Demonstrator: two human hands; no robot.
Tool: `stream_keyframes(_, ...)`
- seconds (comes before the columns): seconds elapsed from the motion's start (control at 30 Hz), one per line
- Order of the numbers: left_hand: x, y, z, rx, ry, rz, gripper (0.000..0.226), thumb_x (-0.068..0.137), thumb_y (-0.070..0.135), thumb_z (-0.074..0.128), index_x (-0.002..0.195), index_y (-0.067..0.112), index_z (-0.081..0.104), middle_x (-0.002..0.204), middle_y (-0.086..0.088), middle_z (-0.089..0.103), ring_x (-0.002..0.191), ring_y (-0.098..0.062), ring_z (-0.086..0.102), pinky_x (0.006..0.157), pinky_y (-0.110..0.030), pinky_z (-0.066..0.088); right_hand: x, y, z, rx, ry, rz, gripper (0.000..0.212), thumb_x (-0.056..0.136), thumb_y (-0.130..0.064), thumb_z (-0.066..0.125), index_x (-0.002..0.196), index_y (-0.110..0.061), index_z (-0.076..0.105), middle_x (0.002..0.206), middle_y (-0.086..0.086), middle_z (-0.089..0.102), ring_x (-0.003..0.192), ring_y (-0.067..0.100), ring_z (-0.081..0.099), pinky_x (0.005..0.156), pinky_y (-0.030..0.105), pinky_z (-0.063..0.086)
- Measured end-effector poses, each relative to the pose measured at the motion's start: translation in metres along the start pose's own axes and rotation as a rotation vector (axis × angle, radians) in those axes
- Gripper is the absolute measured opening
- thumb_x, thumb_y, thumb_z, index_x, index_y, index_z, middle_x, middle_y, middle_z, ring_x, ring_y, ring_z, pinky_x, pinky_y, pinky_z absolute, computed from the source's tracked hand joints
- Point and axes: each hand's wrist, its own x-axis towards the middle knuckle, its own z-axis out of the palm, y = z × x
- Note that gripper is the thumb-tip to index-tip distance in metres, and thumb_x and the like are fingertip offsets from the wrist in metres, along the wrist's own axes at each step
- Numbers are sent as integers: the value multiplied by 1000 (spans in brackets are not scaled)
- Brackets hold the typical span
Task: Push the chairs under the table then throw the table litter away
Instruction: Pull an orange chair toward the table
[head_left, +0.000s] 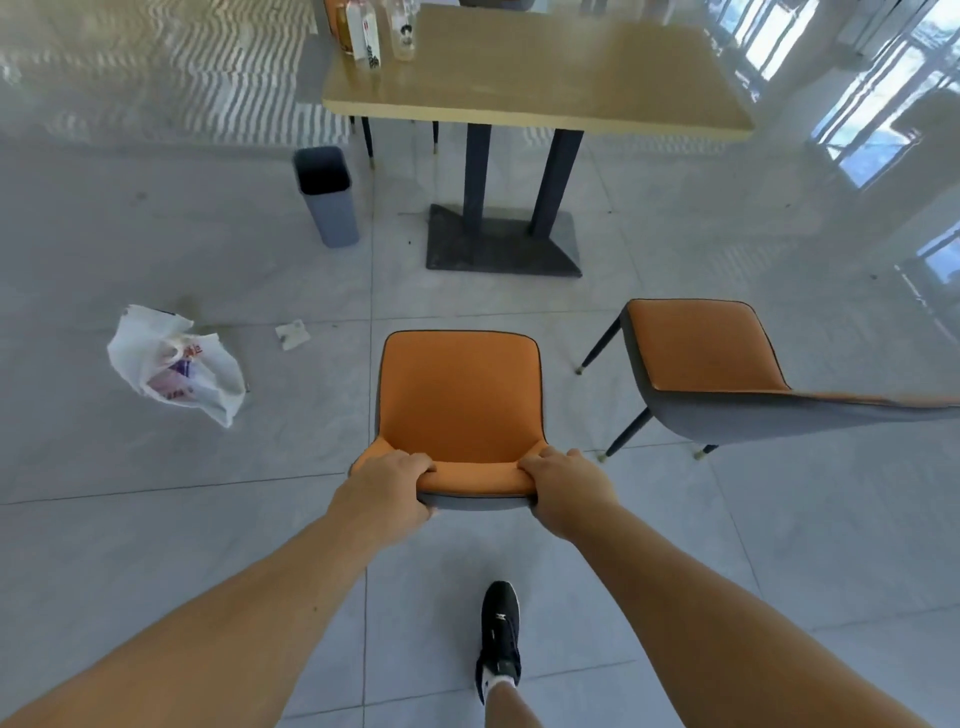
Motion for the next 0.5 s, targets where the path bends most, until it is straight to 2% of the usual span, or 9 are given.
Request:
stream_keyframes(0.2,89,15,-47,-51,25,-49,31,90,31,73,119,29,63,111,2,63,99,-20,59,90,-41,54,87,38,-51,4,43,-74,22,98,-27,58,120,-28,59,118,2,60,109,27,53,85,41,52)
stream_keyframes(0.5,228,8,-116,-44,44,-54,35,89,32,75,122,29,65,117,4,65,106,-20,58,91,-45,53,225,74,-119,-18,54,-104,20,98,-29,58,118,-27,58,115,1,59,107,28,53,75,37,48)
